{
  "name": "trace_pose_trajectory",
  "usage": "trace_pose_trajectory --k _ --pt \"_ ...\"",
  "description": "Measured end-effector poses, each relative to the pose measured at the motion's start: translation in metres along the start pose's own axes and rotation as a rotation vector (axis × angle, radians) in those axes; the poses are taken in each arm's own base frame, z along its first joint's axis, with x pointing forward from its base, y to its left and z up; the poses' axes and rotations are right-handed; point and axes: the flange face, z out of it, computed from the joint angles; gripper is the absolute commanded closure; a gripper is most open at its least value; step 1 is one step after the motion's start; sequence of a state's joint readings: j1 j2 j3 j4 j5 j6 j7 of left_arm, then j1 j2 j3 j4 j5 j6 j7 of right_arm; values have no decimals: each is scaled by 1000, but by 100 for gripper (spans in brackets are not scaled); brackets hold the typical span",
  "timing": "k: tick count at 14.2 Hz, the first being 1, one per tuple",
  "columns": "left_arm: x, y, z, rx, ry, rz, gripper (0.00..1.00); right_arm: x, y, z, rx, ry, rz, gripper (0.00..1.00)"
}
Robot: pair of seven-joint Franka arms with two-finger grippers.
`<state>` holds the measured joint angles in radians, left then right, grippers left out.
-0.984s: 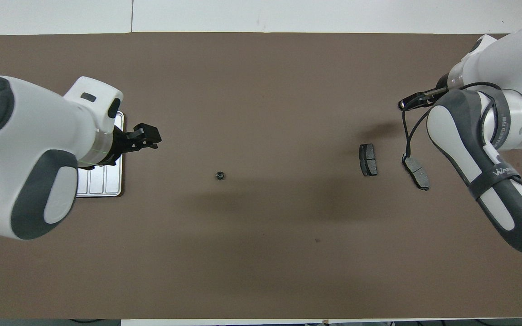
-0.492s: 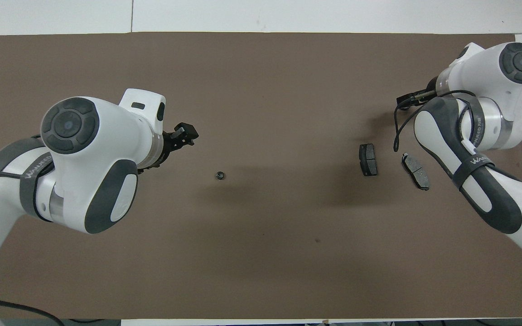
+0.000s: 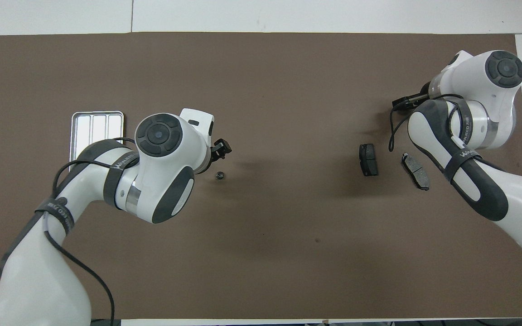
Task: Pick bearing gear from pile to tray
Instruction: 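Grasp the bearing at the table center with the left gripper, then lower the bearing into the metal tray and open the left gripper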
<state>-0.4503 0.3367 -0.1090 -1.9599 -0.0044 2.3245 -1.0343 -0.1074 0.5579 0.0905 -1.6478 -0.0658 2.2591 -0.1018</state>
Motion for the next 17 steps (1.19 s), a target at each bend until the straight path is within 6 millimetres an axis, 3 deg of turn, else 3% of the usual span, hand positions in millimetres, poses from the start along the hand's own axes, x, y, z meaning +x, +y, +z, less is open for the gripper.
trace_pose_trajectory --k 5,11,13,15,17 --pt "0 0 2 1 3 0 16 2 -5 1 3 -1 7 0" --pt "-20 2 16 10 -4 26 16 2 -4 10 5 -6 8 1" --pt "-20 0 18 11 -4 24 23 3 -3 14 4 7 10 3" --pt "-20 0 18 13 -5 24 37 3 -1 19 4 9 13 7" --pt "-20 -1 16 12 -1 23 56 4 0 20 4 11 14 19"
